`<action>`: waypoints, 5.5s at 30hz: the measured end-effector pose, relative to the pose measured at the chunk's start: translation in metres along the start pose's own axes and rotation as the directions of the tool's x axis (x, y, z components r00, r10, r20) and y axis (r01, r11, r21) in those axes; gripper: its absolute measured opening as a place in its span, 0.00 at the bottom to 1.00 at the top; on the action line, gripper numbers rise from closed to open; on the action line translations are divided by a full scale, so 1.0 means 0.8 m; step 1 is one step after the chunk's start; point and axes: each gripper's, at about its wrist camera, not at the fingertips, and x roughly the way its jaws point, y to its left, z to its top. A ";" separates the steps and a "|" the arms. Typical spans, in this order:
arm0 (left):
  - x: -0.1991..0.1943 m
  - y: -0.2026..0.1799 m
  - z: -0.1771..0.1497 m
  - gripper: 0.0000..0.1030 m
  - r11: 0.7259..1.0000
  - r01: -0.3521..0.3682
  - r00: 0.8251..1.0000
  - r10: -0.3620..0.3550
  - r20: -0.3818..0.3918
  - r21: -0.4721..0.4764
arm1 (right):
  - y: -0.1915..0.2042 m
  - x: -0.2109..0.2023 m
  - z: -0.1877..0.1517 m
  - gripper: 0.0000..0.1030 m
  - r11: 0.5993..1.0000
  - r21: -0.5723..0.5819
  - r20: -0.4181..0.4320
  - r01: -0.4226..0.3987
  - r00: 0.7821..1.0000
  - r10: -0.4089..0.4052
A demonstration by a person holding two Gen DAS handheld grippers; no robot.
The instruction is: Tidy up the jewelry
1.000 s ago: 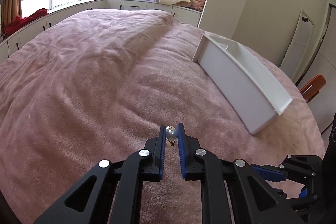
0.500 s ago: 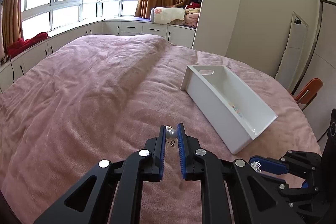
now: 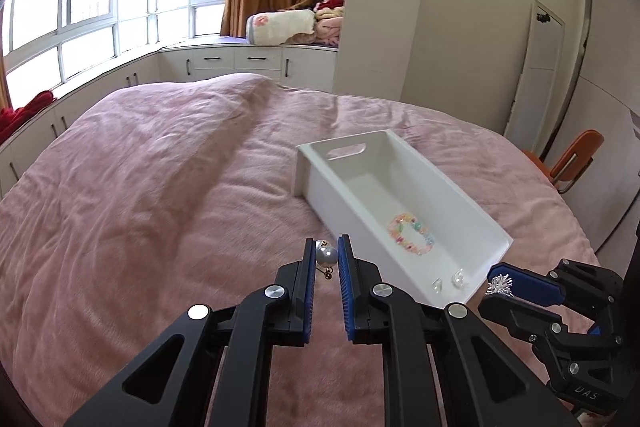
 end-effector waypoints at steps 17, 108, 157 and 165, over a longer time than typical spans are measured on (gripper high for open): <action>0.157 -0.103 0.051 0.16 0.990 0.129 0.991 -0.126 -0.053 0.056 | -0.114 0.038 -0.008 0.21 0.991 0.067 -0.052 0.120 0.992 -0.116; -0.072 -0.129 -0.099 0.97 0.950 -0.307 0.946 0.311 0.087 -0.056 | -0.032 -0.102 -0.051 0.94 0.951 -0.030 0.024 0.307 0.952 -0.306; -0.070 -0.140 -0.097 0.97 0.953 -0.299 0.948 0.302 0.103 -0.041 | -0.031 -0.112 -0.044 0.95 0.941 -0.048 0.057 0.335 0.942 -0.332; -0.068 -0.142 -0.094 0.97 0.955 -0.294 0.950 0.296 0.101 -0.043 | -0.032 -0.111 -0.043 0.95 0.940 -0.050 0.055 0.339 0.940 -0.336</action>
